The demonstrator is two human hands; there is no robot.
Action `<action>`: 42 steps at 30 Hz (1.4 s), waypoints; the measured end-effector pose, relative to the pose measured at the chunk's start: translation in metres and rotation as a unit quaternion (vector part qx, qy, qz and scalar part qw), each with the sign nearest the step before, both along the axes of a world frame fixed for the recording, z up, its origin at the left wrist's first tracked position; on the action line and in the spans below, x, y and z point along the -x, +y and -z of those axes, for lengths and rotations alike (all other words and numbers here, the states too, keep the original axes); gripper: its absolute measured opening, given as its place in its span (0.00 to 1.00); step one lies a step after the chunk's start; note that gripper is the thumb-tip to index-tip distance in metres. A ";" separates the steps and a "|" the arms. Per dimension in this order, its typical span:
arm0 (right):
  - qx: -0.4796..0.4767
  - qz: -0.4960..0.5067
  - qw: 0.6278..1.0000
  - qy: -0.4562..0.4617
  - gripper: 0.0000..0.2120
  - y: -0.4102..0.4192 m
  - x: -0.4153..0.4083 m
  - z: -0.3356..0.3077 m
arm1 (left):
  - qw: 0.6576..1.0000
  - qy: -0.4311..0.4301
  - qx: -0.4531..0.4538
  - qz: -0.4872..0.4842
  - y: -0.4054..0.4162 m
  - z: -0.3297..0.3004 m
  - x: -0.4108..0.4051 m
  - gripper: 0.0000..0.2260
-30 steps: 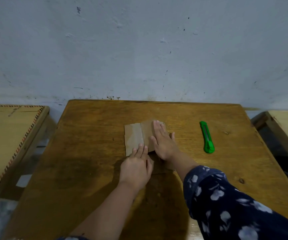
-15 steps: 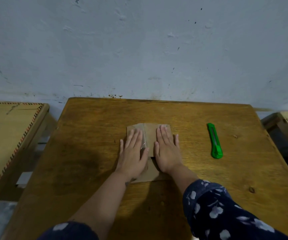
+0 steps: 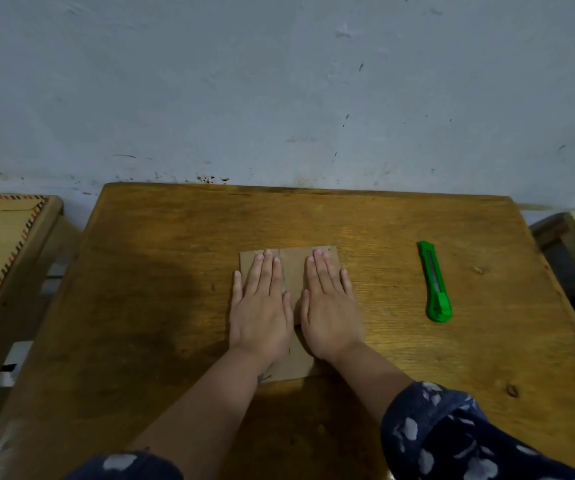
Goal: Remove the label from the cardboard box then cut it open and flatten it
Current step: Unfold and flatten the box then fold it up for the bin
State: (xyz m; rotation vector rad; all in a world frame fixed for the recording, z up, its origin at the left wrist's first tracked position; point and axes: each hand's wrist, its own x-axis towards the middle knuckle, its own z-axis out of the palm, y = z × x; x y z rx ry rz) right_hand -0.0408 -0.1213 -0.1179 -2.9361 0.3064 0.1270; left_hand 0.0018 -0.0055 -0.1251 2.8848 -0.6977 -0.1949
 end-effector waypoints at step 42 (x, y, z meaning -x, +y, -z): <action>-0.218 0.260 0.909 -0.244 0.22 -0.146 0.346 -0.095 | 0.893 0.112 0.434 -0.039 -0.159 -0.097 0.323 0.23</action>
